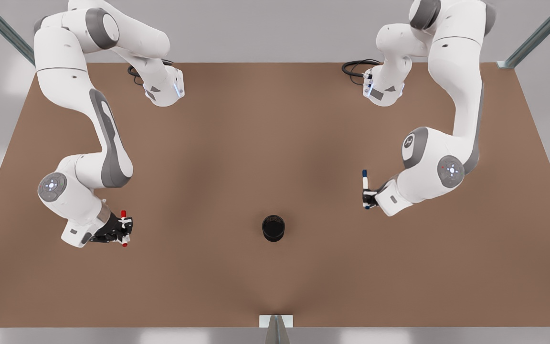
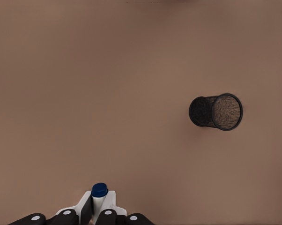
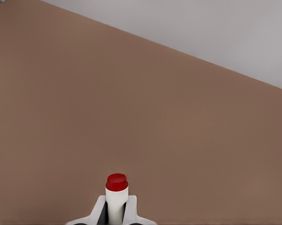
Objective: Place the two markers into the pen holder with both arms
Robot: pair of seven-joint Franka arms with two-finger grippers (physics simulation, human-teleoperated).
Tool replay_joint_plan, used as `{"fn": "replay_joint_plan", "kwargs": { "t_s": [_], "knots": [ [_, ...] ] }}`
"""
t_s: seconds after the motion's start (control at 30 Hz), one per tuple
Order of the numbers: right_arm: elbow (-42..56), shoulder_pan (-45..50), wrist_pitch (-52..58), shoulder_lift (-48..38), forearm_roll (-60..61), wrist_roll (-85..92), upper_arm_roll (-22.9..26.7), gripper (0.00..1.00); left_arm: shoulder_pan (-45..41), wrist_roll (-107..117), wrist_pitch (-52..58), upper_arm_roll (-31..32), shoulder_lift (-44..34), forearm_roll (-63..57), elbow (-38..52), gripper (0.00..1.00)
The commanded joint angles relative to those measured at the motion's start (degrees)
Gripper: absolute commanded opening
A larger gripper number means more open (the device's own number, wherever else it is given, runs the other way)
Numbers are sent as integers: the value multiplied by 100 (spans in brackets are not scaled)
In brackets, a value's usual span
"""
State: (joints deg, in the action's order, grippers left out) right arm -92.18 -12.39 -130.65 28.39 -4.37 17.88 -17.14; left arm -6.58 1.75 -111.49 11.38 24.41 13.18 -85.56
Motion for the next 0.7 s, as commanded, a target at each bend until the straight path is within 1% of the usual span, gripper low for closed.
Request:
{"fn": "replay_joint_plan", "kwargs": {
  "t_s": [0.0, 0.03, 0.07, 0.1, 0.13, 0.17, 0.23, 0.27, 0.3, 0.37, 0.4, 0.47, 0.53, 0.67],
  "knots": [
    [7, -9, 13, 26, -73, -531, 1, 21, -177, -684, -57, 154, 512, 308, 777, 21],
    [7, -9, -31, 52, -73, -523, 9, 21, -186, -948, -681, 418, 705, 299, 918, 21],
    [15, -9, -40, 61, -64, -540, 9, 21, -230, -1036, -1076, 593, 837, 308, 988, 21],
    [15, 0, -267, 123, -55, -540, 1, 21, -256, -1255, -1366, 813, 1065, 308, 1269, 21],
    [15, 17, -523, 132, -64, -531, -8, 21, -256, -1738, -1946, 1059, 1259, 308, 1349, 21],
    [173, 43, -506, 123, -21, -523, -87, 21, -256, -2168, -2428, 1261, 1364, 308, 1349, 21],
    [262, -123, -462, -272, 33, -514, -517, 21, -274, -2705, -3246, 1534, 1567, 308, 1384, 21],
    [244, -491, -461, -510, 85, -549, -1000, 21, -335, -3188, -3546, 1525, 1637, 308, 1410, 21],
    [235, -826, -514, -536, 112, -584, -1449, 21, -441, -3523, -3977, 1508, 1716, 299, 1401, 21],
    [59, -748, -822, -527, 103, -672, -1546, 21, -792, -3515, -4864, 1490, 2120, 291, 1445, 21],
    [-46, -739, -1050, -527, 94, -892, -1643, 21, -933, -3497, -5093, 1482, 2305, 291, 1577, 21],
    [-99, -677, -1226, -527, 85, -936, -1687, 21, -1126, -3488, -5559, 1482, 2727, 282, 1770, 21],
    [-362, -668, -1701, -527, 85, -988, -1801, 21, -1170, -3444, -5568, 1473, 2868, 282, 1867, 21],
    [-512, -502, -2184, -466, 85, -1252, -1828, 21, -1302, -3031, -5621, 1350, 3008, 273, 1814, 21]
  ]
}}
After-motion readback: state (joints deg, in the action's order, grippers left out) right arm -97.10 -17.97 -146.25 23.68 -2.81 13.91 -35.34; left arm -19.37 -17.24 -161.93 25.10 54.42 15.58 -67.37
